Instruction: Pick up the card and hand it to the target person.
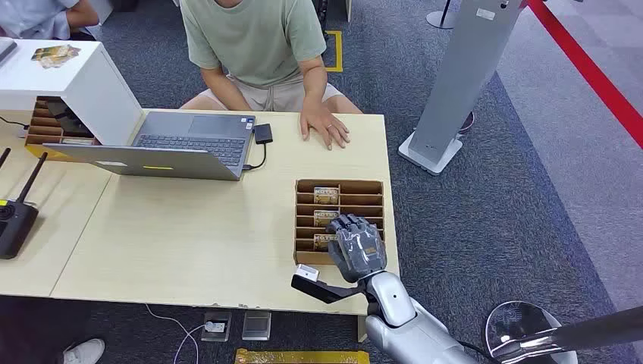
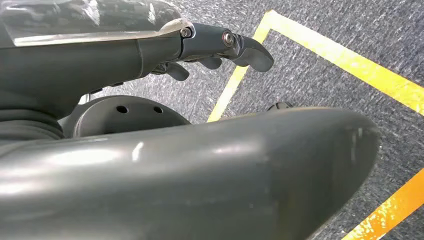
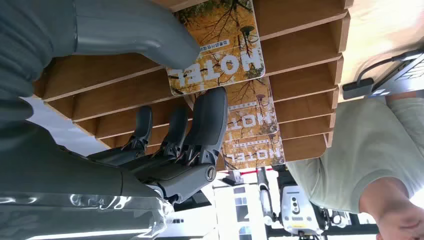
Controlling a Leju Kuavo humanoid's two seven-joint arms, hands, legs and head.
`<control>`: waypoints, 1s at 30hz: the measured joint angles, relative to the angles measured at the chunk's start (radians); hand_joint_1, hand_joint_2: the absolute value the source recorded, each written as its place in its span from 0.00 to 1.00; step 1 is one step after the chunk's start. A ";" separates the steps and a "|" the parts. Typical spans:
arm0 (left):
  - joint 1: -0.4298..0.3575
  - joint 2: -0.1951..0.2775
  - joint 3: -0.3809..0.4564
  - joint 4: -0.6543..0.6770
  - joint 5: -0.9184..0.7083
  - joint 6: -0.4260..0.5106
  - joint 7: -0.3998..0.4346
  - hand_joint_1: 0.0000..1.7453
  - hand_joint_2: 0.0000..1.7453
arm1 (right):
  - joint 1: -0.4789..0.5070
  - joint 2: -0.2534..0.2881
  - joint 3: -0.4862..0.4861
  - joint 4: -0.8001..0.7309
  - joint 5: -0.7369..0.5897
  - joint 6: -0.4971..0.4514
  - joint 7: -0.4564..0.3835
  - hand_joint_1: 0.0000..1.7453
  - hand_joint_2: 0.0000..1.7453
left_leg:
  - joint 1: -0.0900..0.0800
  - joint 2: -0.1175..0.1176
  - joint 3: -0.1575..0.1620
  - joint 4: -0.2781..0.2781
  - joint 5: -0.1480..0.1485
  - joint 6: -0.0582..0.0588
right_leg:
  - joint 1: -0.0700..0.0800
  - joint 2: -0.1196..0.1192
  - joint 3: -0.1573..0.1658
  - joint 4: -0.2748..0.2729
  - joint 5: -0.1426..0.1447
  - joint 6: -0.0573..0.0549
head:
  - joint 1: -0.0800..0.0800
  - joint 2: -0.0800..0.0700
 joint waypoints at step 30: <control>0.005 0.012 0.000 -0.010 0.004 -0.057 -0.081 0.00 0.00 | 0.015 -0.007 -0.008 -0.003 0.072 0.002 0.016 0.76 1.00 | 0.000 0.001 0.002 0.000 0.000 0.000 | 0.000 0.001 0.002 0.000 0.000 0.000 | 0.000 0.000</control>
